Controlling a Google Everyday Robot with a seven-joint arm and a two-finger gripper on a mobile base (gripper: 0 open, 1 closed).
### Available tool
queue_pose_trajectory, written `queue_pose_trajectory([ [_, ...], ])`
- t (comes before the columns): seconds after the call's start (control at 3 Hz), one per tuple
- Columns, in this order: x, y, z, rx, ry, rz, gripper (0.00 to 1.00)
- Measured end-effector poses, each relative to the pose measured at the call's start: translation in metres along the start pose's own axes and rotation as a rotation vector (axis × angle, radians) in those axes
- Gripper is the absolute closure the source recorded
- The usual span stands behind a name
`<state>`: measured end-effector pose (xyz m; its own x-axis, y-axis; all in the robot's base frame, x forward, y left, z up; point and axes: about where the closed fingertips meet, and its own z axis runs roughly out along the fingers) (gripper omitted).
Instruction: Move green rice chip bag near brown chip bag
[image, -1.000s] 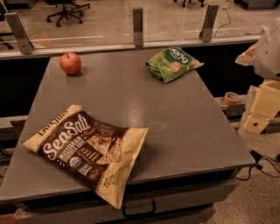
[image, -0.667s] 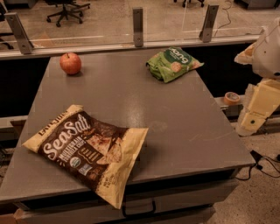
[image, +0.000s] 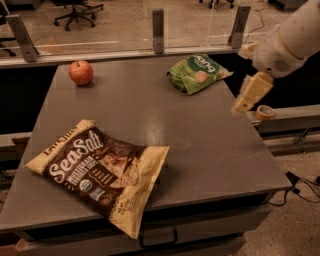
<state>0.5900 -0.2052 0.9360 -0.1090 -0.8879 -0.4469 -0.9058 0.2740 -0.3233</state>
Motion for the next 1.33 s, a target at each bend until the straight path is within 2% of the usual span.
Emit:
queue_pose_trajectory([
  [0.33, -0.016, -0.043, 0.036, 0.036, -0.108, 0.026, 0.0],
  [0.67, -0.015, -0.049, 0.042, 0.04, -0.119, 0.033, 0.0],
  [1.0, -0.021, -0.048, 0.047, 0.045, -0.164, 0.063, 0.0],
  [1.33, -0.057, -0.061, 0.07, 0.059, -0.263, 0.081, 0.0],
])
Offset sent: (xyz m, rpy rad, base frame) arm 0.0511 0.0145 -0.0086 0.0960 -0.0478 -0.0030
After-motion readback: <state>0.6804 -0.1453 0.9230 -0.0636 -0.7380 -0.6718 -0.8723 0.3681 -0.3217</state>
